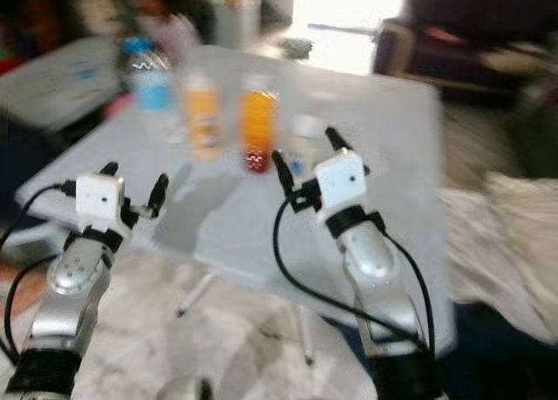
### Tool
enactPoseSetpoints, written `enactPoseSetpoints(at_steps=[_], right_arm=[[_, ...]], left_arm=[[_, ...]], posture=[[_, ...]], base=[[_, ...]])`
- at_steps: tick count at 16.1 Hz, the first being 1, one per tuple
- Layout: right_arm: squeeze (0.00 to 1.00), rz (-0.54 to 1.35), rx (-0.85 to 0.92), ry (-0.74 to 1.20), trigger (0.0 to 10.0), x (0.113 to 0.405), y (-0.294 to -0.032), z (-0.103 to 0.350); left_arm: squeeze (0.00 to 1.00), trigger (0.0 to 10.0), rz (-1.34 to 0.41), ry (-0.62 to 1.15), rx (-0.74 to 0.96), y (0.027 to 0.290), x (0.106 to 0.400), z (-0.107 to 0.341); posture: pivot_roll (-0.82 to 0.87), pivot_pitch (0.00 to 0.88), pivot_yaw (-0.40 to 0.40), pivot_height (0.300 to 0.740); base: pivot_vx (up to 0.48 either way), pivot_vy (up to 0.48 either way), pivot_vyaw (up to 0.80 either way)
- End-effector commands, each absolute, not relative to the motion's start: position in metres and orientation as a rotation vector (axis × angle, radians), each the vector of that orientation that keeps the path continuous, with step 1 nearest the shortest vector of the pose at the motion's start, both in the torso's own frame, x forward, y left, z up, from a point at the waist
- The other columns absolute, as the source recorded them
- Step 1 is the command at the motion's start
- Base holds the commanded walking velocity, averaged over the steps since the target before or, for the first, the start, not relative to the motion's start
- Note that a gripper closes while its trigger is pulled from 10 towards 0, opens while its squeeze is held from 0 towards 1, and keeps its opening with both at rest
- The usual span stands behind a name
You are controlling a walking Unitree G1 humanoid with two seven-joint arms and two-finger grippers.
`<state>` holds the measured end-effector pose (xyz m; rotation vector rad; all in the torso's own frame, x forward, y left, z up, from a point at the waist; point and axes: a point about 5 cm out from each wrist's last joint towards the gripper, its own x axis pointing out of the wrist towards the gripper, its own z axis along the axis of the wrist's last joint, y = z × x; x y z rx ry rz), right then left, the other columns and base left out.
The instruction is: Restocking fridge
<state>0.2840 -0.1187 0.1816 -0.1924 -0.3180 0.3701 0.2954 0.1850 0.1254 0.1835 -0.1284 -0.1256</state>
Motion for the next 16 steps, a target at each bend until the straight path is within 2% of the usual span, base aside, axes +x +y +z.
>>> enactPoseSetpoints(at_steps=[1, 5, 7, 9, 16], right_arm=[[0.00, 0.379, -0.177, -0.334, 10.0, 0.281, -0.115, 0.186], [0.00, 0.363, -0.169, -0.331, 10.0, 0.278, -0.111, 0.185], [0.00, 0.348, -0.132, -0.312, 10.0, 0.279, -0.110, 0.184], [0.00, 0.343, -0.134, -0.322, 10.0, 0.279, -0.110, 0.186], [0.00, 0.455, -0.150, -0.373, 10.0, 0.287, -0.101, 0.201]], left_arm=[[0.00, 10.0, -0.138, -0.158, 0.194, 0.184, 0.297, 0.133], [0.00, 10.0, -0.167, -0.175, 0.182, 0.178, 0.298, 0.136], [0.00, 10.0, -0.150, -0.153, 0.147, 0.179, 0.299, 0.134], [0.00, 10.0, -0.157, -0.173, 0.149, 0.179, 0.298, 0.136], [0.00, 10.0, -0.078, -0.172, 0.168, 0.193, 0.296, 0.138]], posture=[[0.01, 0.041, -0.001, 0.740], [0.01, 0.037, -0.002, 0.740], [0.01, 0.037, -0.003, 0.740], [0.01, 0.037, -0.007, 0.740], [0.02, 0.051, 0.001, 0.740]], base=[[0.368, 0.307, 0.00], [0.477, 0.000, 0.00], [0.292, 0.000, -0.80], [0.000, 0.000, -0.68], [0.000, 0.000, 0.00]])
